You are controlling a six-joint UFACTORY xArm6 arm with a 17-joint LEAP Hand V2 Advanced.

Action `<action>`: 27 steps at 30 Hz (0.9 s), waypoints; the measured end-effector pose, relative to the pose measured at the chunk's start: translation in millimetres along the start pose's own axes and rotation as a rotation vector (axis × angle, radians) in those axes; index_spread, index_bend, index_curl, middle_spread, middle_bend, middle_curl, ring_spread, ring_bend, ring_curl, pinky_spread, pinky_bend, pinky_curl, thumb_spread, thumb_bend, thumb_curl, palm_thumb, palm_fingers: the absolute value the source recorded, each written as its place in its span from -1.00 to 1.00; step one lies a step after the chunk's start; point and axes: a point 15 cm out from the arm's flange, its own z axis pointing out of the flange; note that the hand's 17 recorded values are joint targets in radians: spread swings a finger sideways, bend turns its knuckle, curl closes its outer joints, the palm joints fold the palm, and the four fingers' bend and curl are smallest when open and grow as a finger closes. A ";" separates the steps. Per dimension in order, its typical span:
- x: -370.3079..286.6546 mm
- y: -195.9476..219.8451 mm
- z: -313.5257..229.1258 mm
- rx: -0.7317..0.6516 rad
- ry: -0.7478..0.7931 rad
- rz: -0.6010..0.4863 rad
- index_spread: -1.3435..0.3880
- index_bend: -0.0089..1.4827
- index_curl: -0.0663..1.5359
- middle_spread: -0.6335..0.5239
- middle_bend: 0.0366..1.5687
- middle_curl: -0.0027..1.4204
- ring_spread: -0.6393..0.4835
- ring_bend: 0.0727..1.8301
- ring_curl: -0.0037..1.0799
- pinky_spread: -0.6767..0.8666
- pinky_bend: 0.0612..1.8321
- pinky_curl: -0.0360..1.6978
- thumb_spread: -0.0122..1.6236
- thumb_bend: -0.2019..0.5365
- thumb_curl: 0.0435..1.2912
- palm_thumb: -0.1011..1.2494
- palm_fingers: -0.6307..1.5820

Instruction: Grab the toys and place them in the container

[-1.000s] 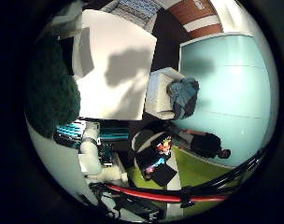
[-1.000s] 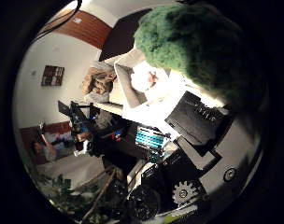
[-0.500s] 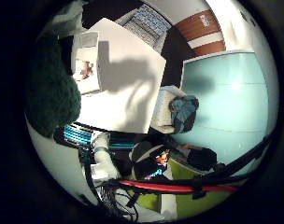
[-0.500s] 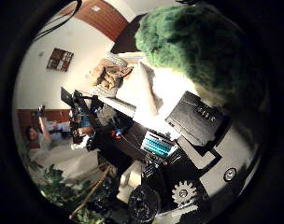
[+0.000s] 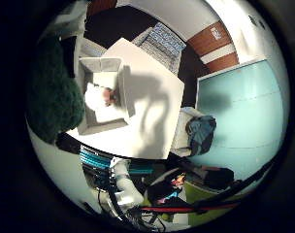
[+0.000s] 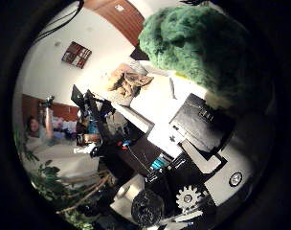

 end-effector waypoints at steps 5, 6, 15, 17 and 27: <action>-2.6 -30.9 18.5 0.063 -0.002 -0.026 0.22 0.31 0.34 -0.23 0.57 0.35 -0.35 0.37 0.67 -0.43 0.22 0.42 -0.05 -0.52 0.25 0.62 0.54; -2.7 -33.1 22.3 0.063 -0.002 -0.031 0.22 0.32 0.34 -0.23 0.57 0.36 -0.35 0.37 0.67 -0.43 0.22 0.42 -0.03 -0.52 0.24 0.60 0.54; 9.3 -52.1 70.2 0.087 0.006 -0.026 0.21 0.28 0.33 -0.23 0.54 0.36 -0.35 0.34 0.68 -0.43 0.21 0.43 0.28 -0.49 0.08 0.47 0.52; 12.2 -51.2 76.8 0.084 0.008 -0.023 0.21 0.23 0.30 -0.24 0.48 0.34 -0.34 0.34 0.63 -0.45 0.16 0.39 0.31 -0.51 0.02 0.46 0.53; 32.6 -39.9 87.3 0.048 0.024 0.010 0.07 -0.52 0.10 -0.29 0.11 0.07 -0.41 0.14 0.18 -0.74 -0.18 0.02 0.39 -0.55 -0.25 0.09 0.20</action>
